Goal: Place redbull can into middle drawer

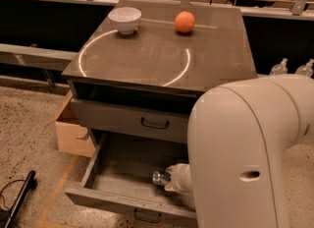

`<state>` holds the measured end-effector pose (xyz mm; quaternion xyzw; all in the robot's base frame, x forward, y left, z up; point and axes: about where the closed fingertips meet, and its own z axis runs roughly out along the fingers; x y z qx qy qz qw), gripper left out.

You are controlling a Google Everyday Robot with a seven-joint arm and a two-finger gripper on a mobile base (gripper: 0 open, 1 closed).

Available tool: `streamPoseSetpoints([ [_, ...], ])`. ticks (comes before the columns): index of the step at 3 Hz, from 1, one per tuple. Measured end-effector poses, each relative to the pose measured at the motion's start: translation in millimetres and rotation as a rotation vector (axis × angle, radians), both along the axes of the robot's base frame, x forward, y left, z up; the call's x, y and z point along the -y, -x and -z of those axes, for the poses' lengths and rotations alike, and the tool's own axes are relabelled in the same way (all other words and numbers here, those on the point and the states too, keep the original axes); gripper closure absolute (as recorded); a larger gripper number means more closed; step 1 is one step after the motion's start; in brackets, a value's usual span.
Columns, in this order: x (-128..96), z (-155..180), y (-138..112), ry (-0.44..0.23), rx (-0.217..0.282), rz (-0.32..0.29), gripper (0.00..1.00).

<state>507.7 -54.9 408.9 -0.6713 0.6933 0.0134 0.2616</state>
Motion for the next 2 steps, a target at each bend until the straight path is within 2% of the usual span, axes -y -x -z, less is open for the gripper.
streamPoseSetpoints([
  [1, 6.5, -14.5, -5.0, 0.016, 0.029, 0.031, 0.25],
  [2, 16.1, -46.4, -5.8, 0.038, 0.069, 0.061, 0.48],
])
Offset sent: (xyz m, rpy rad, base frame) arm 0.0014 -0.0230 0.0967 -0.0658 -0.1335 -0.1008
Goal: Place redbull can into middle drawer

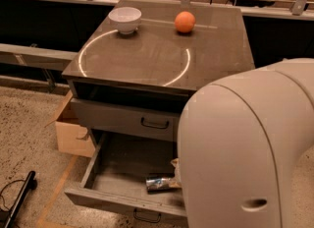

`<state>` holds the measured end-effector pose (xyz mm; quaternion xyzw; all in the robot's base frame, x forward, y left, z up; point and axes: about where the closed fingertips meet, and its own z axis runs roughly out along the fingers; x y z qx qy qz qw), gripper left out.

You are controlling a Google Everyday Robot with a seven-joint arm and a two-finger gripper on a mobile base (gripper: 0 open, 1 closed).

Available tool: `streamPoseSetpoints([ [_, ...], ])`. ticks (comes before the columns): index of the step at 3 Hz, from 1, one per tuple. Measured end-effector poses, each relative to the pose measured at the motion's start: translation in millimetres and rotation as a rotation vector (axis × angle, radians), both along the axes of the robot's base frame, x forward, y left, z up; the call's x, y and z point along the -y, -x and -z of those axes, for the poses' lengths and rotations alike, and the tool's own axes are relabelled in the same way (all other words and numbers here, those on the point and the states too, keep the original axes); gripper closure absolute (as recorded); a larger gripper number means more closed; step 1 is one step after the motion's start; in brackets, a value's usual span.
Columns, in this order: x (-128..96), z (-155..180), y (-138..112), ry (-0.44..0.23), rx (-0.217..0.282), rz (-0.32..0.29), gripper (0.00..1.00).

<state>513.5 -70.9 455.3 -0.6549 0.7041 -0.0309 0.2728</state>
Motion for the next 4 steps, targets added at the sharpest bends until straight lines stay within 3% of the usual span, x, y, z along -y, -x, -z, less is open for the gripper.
streamPoseSetpoints([
  [1, 14.7, -39.0, 0.4, 0.035, 0.059, 0.035, 0.71],
  [2, 43.5, -76.1, 10.5, 0.094, 0.119, 0.087, 0.95],
  [3, 59.7, -83.5, 23.2, 0.17, 0.088, 0.116, 0.92],
  [4, 56.8, -87.8, 18.1, 0.175, 0.078, 0.163, 0.69],
])
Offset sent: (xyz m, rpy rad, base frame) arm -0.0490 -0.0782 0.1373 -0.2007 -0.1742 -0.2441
